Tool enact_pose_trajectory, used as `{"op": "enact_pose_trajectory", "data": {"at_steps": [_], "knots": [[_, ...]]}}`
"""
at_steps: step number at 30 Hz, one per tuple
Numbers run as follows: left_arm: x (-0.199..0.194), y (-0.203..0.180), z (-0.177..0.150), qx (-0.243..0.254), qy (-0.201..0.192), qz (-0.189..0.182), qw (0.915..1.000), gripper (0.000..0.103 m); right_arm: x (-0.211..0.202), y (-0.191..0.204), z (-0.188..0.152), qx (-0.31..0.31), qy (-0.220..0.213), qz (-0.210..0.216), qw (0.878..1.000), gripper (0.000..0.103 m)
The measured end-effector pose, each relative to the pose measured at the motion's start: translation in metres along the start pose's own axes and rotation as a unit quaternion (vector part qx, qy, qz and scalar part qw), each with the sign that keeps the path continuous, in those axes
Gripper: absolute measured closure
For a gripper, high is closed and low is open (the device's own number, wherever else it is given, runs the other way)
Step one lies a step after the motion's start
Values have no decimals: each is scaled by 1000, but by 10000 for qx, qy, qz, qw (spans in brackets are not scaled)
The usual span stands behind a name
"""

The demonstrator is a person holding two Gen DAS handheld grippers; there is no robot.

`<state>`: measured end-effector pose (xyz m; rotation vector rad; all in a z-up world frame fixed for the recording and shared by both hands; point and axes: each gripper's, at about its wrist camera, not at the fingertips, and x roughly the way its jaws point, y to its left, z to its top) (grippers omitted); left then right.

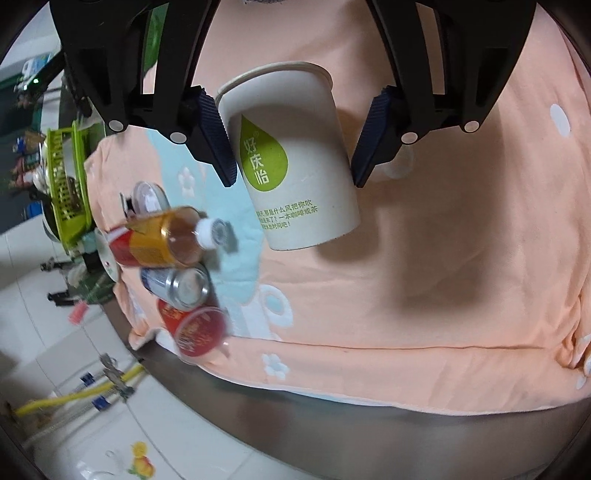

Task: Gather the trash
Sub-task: 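Carry the paper cup toward the green basket with the left tool while the right tool carries the plastic cup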

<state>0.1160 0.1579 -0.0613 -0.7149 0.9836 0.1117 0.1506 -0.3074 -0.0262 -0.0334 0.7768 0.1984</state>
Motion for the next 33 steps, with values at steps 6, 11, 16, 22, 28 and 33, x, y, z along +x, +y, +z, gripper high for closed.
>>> {"op": "enact_pose_trajectory", "data": {"at_steps": [6,11,16,22,28,33], "knots": [[-2,-9,-5,104,1,-46,9999,41,1,-51,-45,452,529,-445,9966,42],[-12,-36,-13,467,-31,-247,9986,41,20,-79,-73,744,953,-603,9908,42],[-15,-76,-31,925,151,-639,9935,41,37,-91,-83,975,1087,-627,9873,41],[-8,-130,-56,1516,439,-1032,9821,41,39,-100,-86,1163,1010,-542,9866,29],[13,-193,-92,2147,873,-1384,9629,41,12,-104,-86,1218,725,-576,9882,28],[39,-254,-131,2668,1270,-1645,9411,41,-25,-113,-93,1313,408,-621,9886,28]]}}
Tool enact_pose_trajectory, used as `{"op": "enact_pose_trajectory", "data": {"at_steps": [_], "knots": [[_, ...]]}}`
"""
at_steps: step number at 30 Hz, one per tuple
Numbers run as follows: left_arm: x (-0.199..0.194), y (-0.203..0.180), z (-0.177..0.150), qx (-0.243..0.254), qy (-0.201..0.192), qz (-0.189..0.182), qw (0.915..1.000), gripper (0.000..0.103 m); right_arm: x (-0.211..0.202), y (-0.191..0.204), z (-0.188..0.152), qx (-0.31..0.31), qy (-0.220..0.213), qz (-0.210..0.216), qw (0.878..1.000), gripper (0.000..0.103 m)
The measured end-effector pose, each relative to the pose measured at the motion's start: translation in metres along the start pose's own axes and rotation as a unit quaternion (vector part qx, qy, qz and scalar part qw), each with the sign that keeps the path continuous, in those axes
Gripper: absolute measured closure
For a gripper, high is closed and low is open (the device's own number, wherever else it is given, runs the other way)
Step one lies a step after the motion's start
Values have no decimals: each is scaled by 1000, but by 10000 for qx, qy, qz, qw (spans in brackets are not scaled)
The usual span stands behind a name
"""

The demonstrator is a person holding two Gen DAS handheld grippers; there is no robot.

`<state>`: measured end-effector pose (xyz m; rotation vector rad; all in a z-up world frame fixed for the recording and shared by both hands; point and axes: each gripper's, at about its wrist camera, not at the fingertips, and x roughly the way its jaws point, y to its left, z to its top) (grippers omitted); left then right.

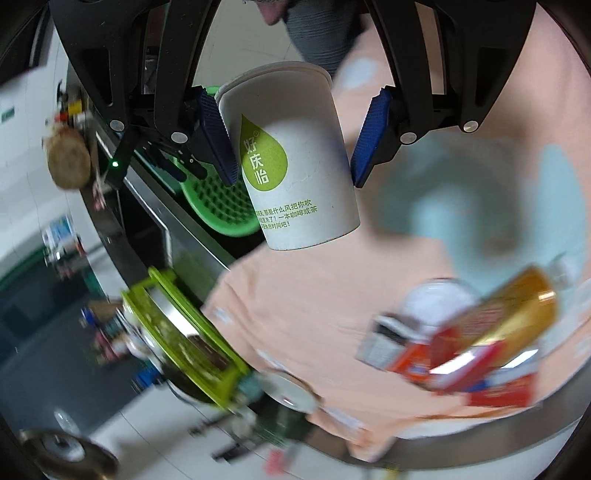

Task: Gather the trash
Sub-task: 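Carry the paper cup toward the green basket with the left tool while the right tool carries the plastic cup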

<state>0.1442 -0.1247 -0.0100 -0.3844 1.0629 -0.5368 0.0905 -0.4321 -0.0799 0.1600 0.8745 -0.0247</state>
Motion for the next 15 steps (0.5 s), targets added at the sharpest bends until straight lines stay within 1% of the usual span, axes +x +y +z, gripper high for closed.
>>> {"op": "enact_pose_trajectory", "data": {"at_steps": [1,5,8,9,11,13,15], "knots": [[15,-16,0,168,130,-146,9997,41,-5,-3,-1,23,-48,-3,10000,28],[67,-57,-4,542,569,-318,9964,41,-36,-18,-10,90,-332,-142,9993,28],[114,-87,-10,781,979,-426,9912,41,-59,-33,-19,195,-565,-170,9981,28],[130,-96,-13,866,1115,-456,9889,41,-64,-37,-22,230,-609,-185,9977,26],[160,-113,-18,1007,1341,-412,9850,41,-75,-46,-28,329,-720,-219,9966,24],[192,-125,-28,1105,1618,-404,9798,41,-82,-54,-34,371,-769,-284,9959,23],[216,-133,-35,1183,1814,-313,9758,41,-86,-63,-40,436,-785,-283,9956,23]]}}
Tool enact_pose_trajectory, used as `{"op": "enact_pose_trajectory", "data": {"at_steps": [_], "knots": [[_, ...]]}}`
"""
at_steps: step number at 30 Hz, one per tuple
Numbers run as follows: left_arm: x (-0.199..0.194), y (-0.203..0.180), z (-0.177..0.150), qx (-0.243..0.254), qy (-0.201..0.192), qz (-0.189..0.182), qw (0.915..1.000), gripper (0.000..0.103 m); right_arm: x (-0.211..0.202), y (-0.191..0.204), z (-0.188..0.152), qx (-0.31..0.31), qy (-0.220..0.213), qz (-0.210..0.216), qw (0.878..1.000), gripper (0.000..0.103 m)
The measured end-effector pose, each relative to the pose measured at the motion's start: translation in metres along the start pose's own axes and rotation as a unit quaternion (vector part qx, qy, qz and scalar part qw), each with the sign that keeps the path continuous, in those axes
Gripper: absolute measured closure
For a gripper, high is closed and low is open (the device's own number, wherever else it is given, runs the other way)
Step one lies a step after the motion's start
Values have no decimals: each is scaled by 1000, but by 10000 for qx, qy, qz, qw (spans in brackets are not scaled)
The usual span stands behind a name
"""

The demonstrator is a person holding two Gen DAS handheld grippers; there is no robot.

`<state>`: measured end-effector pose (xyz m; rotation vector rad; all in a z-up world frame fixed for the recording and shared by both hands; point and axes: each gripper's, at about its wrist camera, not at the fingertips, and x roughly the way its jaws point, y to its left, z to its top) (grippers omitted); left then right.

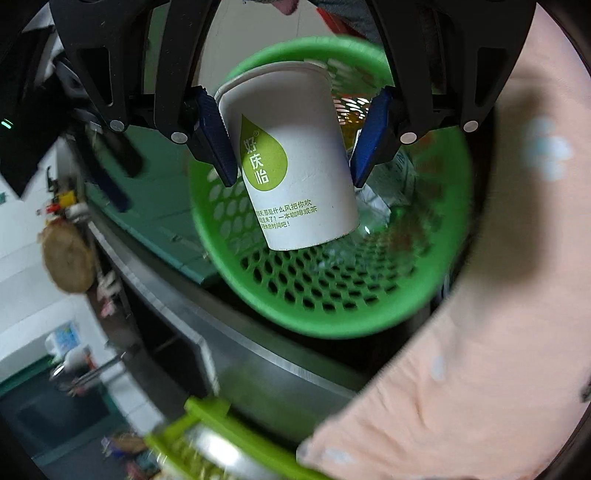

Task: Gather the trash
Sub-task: 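Carry the paper cup toward the green basket with the left tool while the right tool carries the plastic cup, then release the paper cup into the basket with the left tool while the right tool releases the plastic cup, then move both tools back over the towel toward the remaining trash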

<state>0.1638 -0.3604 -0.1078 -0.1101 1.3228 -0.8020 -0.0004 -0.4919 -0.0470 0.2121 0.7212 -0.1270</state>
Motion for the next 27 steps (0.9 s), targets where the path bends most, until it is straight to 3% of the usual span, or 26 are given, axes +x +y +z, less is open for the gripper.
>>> {"op": "enact_pose_trajectory", "data": {"at_steps": [7,14,16,20,27], "knots": [[67,-19,-3,413,488,343,9974,40,3,-14,-12,209,60,50,9998,23],[92,-22,-7,621,665,504,9946,36,8,-16,-18,340,112,198,9992,23],[93,-22,-7,639,666,473,9946,31,8,-15,-18,330,109,201,9992,23],[81,-18,-10,636,581,467,9952,31,6,-11,-16,359,90,313,9988,23],[25,-8,-19,633,108,430,9970,31,0,11,-5,182,-39,417,9990,23]]}}
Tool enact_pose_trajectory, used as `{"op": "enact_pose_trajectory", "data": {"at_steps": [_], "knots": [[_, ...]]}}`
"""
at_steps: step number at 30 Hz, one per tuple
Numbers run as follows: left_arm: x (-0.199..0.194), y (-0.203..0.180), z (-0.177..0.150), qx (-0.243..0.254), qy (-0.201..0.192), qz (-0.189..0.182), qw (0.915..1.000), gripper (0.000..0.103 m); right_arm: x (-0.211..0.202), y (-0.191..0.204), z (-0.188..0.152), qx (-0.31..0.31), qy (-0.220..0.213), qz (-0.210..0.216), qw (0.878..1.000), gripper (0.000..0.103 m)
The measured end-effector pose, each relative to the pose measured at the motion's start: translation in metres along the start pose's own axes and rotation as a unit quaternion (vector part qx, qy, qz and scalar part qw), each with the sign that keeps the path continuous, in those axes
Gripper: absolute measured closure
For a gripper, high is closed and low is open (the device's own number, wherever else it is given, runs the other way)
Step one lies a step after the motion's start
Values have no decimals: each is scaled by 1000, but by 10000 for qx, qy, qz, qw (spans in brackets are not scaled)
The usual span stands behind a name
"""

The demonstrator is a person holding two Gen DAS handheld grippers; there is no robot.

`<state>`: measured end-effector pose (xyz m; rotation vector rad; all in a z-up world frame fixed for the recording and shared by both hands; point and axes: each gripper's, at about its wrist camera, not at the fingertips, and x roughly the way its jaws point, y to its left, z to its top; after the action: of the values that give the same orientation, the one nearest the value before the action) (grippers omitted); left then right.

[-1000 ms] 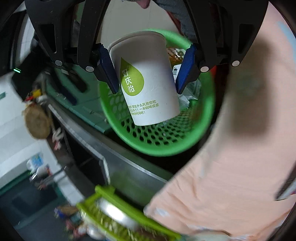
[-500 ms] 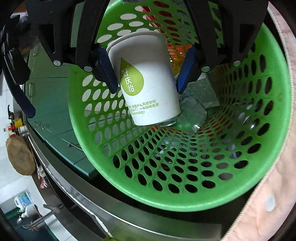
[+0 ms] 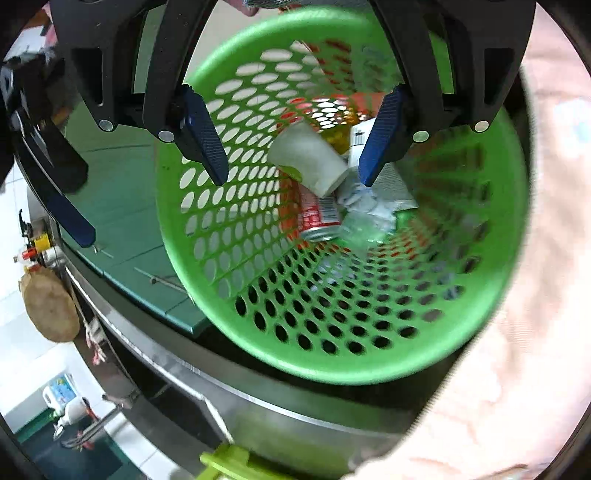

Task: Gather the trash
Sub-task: 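Move both tools back over the towel toward the remaining trash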

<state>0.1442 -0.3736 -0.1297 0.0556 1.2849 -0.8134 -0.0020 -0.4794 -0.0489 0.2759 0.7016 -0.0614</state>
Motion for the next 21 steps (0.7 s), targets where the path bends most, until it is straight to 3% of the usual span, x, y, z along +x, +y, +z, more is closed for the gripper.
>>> {"op": "enact_pose_trajectory", "data": {"at_steps": [13,21], "knots": [[-128,72,-34,-504,-1025,691,9911,31,25,87,32,-565,32,576,9967,23],[-213,134,-61,-691,-1606,1530,9726,31,61,156,54,-670,396,1201,9897,23]]}}
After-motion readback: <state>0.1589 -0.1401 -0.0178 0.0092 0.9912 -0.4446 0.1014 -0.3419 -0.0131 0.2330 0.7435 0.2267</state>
